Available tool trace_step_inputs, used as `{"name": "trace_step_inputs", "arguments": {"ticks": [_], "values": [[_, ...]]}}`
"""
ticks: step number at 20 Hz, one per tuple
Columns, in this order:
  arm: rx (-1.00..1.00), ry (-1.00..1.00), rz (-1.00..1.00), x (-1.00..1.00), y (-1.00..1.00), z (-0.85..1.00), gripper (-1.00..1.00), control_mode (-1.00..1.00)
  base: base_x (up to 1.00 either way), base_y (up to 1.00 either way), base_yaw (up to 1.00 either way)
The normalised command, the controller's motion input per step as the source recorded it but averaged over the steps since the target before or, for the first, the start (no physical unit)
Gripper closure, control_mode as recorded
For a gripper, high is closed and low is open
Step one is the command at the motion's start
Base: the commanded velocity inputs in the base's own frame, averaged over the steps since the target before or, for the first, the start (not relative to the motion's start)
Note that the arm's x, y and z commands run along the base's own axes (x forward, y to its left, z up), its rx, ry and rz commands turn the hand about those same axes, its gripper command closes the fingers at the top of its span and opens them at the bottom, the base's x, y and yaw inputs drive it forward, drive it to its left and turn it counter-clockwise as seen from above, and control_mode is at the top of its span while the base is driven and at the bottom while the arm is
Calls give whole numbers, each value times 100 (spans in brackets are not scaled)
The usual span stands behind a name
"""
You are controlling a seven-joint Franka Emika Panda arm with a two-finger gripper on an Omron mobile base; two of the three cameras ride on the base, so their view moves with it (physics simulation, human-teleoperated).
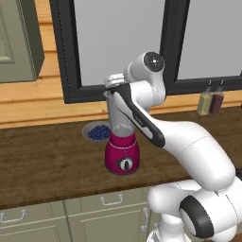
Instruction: Close the lid blender by securely placing the lid on top.
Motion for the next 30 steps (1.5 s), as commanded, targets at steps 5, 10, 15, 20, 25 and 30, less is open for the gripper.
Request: {"name": "trace_step_inputs", "arguments": {"ticks": [5, 10, 15, 20, 25, 30], "values": [[0, -9, 0, 0, 2, 0, 100, -100, 0, 0, 0], [0, -11, 0, 0, 5, -4, 100, -100, 0, 0, 0], [0, -8, 0, 0, 2, -7, 100, -100, 0, 0, 0], [0, -4, 0, 0, 0, -8, 100, -100, 0, 0, 0], [0, 0, -1, -5, 0, -9, 100, -100, 0, 0, 0], [0, 0, -1, -1, 0, -22, 100, -100, 0, 0, 0]]}}
